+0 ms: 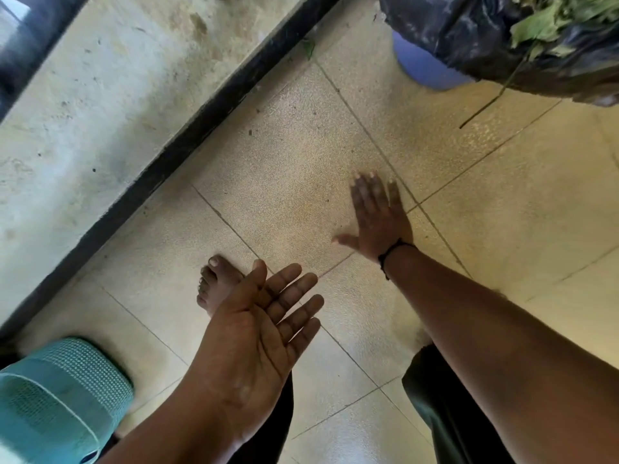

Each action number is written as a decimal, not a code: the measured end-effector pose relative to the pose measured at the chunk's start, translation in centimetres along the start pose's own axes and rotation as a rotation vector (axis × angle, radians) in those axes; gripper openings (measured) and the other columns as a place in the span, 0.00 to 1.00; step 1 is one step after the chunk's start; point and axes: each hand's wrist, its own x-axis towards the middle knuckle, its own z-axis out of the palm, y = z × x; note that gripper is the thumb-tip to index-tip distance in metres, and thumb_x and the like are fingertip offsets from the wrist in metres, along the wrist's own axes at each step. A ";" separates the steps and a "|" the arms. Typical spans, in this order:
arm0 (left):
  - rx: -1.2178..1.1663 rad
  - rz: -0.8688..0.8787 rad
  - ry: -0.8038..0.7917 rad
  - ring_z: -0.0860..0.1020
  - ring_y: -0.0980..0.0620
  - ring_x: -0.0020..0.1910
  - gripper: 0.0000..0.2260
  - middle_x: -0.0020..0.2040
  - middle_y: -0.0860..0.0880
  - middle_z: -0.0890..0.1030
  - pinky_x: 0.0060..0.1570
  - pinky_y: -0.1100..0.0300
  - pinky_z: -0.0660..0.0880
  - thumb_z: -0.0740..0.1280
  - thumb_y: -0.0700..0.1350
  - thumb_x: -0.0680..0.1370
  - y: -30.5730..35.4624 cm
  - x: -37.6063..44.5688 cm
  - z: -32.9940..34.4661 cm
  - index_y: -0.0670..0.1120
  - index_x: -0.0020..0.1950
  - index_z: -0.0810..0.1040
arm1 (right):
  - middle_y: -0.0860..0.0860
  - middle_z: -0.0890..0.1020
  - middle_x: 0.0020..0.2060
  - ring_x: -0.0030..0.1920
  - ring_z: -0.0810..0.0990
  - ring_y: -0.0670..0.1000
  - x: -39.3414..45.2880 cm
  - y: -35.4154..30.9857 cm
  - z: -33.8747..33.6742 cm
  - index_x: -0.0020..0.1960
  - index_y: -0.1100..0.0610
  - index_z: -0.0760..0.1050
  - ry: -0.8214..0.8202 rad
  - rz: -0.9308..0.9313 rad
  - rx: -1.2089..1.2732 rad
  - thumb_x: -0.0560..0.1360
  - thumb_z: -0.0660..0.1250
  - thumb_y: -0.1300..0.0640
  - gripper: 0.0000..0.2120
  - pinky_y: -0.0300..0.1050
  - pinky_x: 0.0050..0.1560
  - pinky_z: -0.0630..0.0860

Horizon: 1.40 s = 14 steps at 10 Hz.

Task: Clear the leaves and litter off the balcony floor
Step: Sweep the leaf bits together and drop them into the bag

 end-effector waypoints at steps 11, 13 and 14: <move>0.117 -0.001 -0.020 0.82 0.45 0.56 0.25 0.53 0.45 0.86 0.58 0.53 0.74 0.63 0.57 0.67 -1.0 -0.1 -0.6 0.44 0.58 0.81 | 0.58 0.61 0.76 0.76 0.62 0.55 -1.1 -1.9 -3.2 0.77 0.62 0.58 0.154 0.794 1.122 0.82 0.56 0.66 0.25 0.42 0.71 0.60; 0.141 0.019 -0.021 0.83 0.47 0.54 0.23 0.52 0.46 0.86 0.55 0.54 0.75 0.63 0.57 0.70 -0.5 0.3 -1.4 0.45 0.57 0.81 | 0.71 0.47 0.73 0.67 0.48 0.76 0.2 -4.6 -5.5 0.76 0.73 0.40 0.288 0.727 1.356 0.82 0.37 0.72 0.22 0.62 0.58 0.44; 0.141 0.032 -0.025 0.83 0.47 0.53 0.23 0.52 0.45 0.86 0.55 0.53 0.75 0.63 0.56 0.69 -0.1 0.4 -1.8 0.44 0.57 0.81 | 0.75 0.47 0.71 0.66 0.45 0.77 0.8 -4.5 -5.7 0.73 0.77 0.41 0.339 0.774 1.398 0.82 0.36 0.73 0.21 0.55 0.58 0.46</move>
